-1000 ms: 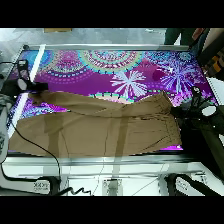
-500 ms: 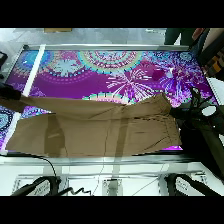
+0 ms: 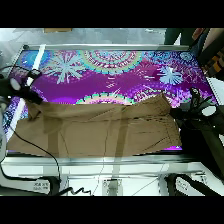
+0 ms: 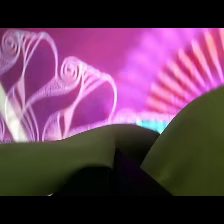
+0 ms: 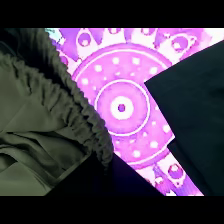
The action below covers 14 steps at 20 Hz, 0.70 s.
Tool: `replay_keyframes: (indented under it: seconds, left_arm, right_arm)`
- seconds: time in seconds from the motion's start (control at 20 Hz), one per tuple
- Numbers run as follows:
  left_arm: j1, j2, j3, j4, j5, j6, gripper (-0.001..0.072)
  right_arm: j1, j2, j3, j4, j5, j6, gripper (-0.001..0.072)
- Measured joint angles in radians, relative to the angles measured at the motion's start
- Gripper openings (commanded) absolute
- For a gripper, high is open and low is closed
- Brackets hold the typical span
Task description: Fold the clothes and pants, and hang the long-sleeved shirts on hangers.
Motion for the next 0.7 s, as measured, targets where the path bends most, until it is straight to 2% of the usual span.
replay_keyframes:
  seconds: [0.1,0.15,0.2,0.25,0.3,0.4,0.5,0.7]
  left_arm:
    - [-0.026,-0.043,0.000,-0.007,0.151,-0.036,0.0015]
    - [-0.035,-0.057,0.000,-0.010,0.238,-0.060,0.0052]
    - [-0.042,-0.066,0.000,-0.010,0.315,-0.078,0.0290]
    - [-0.048,-0.075,0.000,-0.010,0.385,-0.091,0.0626]
    - [-0.051,-0.081,0.000,-0.011,0.432,-0.102,0.0715]
    - [-0.054,-0.091,0.000,-0.014,0.495,-0.136,0.0710]
    - [-0.050,-0.092,0.000,-0.017,0.513,-0.233,0.0710]
    - [0.007,-0.075,0.000,-0.019,0.454,-0.613,0.0710]
  right_arm:
    - [0.000,0.000,0.000,0.000,0.001,0.000,0.0034]
    - [0.000,0.000,0.000,0.000,0.001,0.000,0.0034]
    - [0.000,0.000,0.000,0.000,0.001,0.000,0.0034]
    - [0.000,0.000,0.000,0.000,0.001,0.000,0.0034]
    - [0.000,0.000,0.000,0.001,0.001,0.000,0.0034]
    - [0.000,0.000,0.000,0.003,0.002,0.000,0.0034]
    - [0.000,0.000,0.000,0.005,0.002,0.000,0.0034]
    - [0.000,0.000,0.000,0.007,0.002,0.000,0.0034]
